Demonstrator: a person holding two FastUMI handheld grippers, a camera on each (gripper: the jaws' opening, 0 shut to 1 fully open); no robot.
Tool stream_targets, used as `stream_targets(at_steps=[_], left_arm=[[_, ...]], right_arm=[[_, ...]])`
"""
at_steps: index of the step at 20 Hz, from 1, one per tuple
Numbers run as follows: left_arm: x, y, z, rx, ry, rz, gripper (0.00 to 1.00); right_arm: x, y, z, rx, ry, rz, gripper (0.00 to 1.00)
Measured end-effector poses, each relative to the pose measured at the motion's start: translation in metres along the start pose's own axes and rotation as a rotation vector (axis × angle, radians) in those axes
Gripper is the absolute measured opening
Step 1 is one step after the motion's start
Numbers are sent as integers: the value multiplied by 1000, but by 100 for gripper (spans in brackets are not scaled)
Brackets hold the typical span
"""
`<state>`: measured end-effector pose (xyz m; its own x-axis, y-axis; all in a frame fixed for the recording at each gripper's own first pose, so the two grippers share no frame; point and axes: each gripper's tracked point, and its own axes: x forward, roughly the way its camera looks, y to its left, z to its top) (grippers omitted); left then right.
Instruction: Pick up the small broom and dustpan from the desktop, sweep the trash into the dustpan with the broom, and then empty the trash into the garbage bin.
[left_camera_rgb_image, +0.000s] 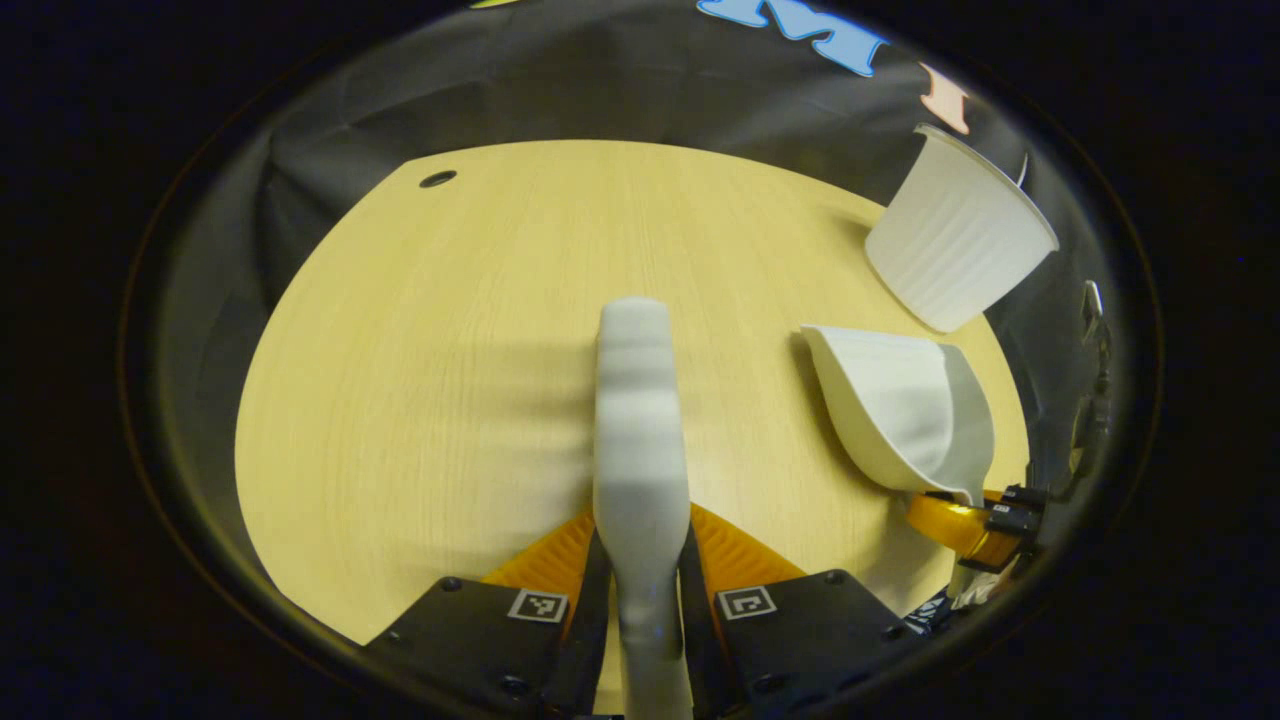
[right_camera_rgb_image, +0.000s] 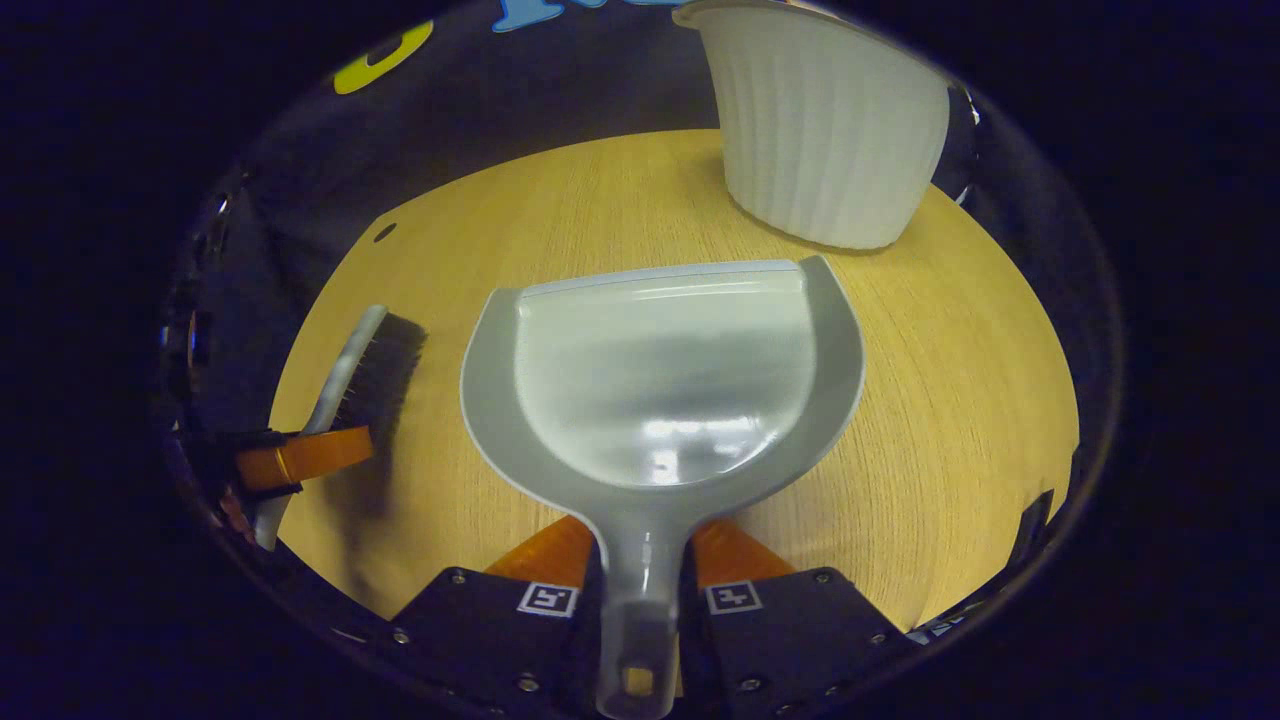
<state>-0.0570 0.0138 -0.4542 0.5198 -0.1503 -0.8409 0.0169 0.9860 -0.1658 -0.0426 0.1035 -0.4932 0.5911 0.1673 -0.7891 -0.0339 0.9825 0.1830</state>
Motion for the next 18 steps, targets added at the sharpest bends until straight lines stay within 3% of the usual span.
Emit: stream_targets(at_steps=[6,8,13,15,18], left_arm=[[-24,12,2,-27,-2,24,47],[-39,22,10,-17,-11,34,44],[-32,27,-4,-25,-14,48,56],[-37,26,-6,-23,-32,51,71],[-54,35,5,-25,-74,47,92]], right_arm=[[0,1,2,10,31,23,34],[-3,2,4,20,28,34,35],[-5,1,6,3,13,44,37],[-9,0,7,-3,2,40,43],[-19,-5,9,-14,-8,31,63]])
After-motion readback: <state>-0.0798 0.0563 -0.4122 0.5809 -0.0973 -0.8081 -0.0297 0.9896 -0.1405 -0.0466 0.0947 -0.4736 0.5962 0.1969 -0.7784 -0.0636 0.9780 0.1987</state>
